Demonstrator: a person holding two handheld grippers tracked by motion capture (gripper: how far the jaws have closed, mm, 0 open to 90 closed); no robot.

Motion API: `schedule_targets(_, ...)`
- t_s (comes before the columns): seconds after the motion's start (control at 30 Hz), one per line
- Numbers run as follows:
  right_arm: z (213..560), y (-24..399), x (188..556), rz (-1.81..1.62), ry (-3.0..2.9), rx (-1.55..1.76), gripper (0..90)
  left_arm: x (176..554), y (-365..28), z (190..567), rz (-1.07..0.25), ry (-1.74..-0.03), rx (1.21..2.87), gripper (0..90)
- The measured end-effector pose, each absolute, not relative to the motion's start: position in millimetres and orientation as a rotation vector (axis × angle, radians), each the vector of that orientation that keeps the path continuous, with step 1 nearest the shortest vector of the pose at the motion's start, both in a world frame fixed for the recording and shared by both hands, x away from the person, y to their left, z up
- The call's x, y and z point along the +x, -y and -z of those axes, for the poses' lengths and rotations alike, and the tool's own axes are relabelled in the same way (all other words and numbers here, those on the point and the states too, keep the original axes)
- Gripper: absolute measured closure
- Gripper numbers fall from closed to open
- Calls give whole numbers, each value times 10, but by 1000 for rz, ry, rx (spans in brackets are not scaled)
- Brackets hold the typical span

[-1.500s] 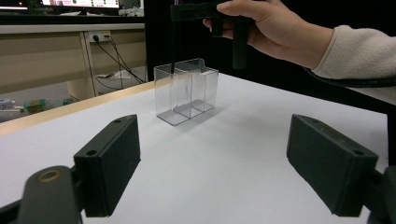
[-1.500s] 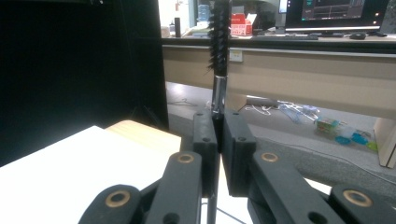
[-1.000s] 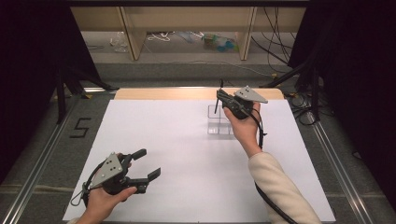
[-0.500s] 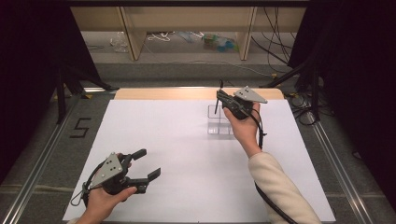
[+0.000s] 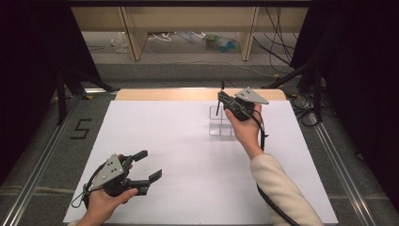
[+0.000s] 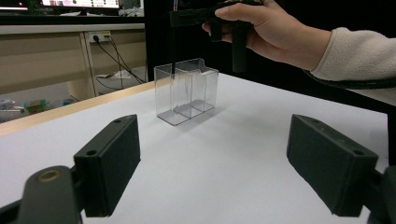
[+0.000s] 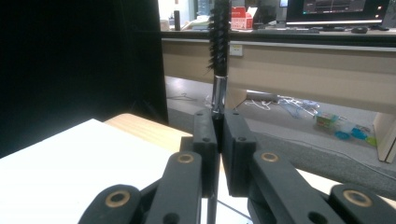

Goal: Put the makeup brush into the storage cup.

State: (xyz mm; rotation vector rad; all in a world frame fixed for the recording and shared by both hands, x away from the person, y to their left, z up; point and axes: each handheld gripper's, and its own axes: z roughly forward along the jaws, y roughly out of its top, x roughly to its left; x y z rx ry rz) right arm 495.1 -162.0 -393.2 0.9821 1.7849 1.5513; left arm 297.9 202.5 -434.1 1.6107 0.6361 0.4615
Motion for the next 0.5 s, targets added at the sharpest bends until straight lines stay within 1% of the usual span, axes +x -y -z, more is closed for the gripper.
schedule_targets(0.5,3960,1606,4956,-1545,-1797,981,855,2983,-2020,4346,-459,-630,1601,175)
